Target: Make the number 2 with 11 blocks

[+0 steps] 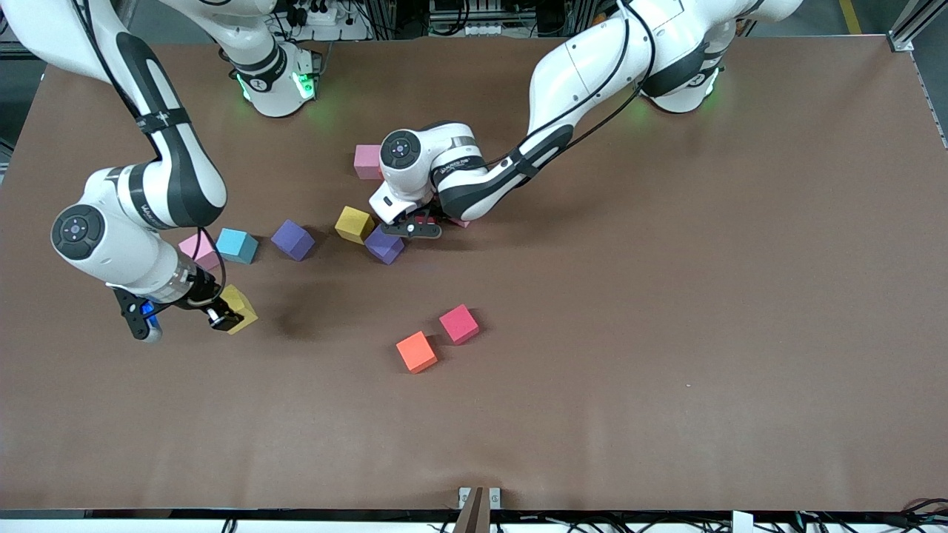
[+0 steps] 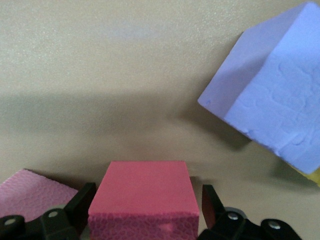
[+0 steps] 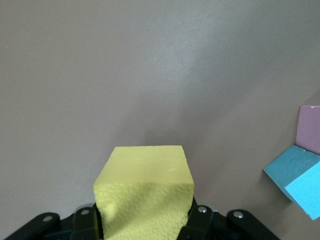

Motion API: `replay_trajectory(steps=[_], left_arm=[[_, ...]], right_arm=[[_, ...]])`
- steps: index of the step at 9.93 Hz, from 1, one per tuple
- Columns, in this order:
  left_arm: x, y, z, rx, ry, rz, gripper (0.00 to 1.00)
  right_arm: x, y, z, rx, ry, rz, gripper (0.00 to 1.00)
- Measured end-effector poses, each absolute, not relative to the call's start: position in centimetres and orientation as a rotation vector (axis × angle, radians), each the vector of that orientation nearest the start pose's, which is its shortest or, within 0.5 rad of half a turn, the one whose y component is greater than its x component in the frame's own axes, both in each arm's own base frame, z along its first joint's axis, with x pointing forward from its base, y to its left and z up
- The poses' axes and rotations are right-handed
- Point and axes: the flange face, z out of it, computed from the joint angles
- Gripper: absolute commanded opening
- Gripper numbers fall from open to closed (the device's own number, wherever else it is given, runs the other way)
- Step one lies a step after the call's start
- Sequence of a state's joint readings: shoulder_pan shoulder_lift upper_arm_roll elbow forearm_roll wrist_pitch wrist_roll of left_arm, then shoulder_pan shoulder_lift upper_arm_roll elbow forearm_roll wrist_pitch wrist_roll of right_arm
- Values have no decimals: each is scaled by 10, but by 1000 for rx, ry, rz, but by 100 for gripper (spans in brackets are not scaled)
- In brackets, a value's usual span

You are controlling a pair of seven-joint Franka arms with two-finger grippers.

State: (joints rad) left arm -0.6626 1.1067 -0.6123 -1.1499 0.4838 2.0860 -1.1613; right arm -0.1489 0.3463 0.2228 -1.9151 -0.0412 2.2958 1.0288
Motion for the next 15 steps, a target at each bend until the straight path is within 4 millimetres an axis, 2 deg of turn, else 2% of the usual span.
replay_trajectory(steps=[2, 3, 4, 6, 8, 10, 11, 13, 14, 15], left_arm=[[382, -662, 187, -3198, 107, 172, 96], [384, -662, 193, -3198, 98, 172, 100], [388, -660, 205, -3186, 84, 174, 100], [400, -652, 242, -3166, 60, 147, 100], [409, -643, 269, -3156, 40, 161, 100], [425, -627, 303, -3150, 5, 199, 100], [436, -617, 325, -3151, -21, 179, 100], [462, -589, 363, -3136, -43, 130, 100], [474, -574, 373, -3120, -18, 122, 100], [492, -555, 382, -3117, 4, 128, 100]], right_arm=[[624, 38, 322, -2746, 1399, -22, 0], [624, 38, 322, -2746, 1399, -22, 0], [624, 38, 322, -2746, 1399, -22, 0], [624, 38, 322, -2746, 1399, -22, 0], [624, 38, 322, -2746, 1399, -22, 0], [624, 42, 321, -2744, 1402, -19, 0], [624, 47, 320, -2730, 1427, -18, 0], [623, 69, 319, -2663, 1531, -23, 0], [621, 87, 318, -2640, 1573, -15, 0], [615, 112, 315, -2620, 1620, 6, 0]])
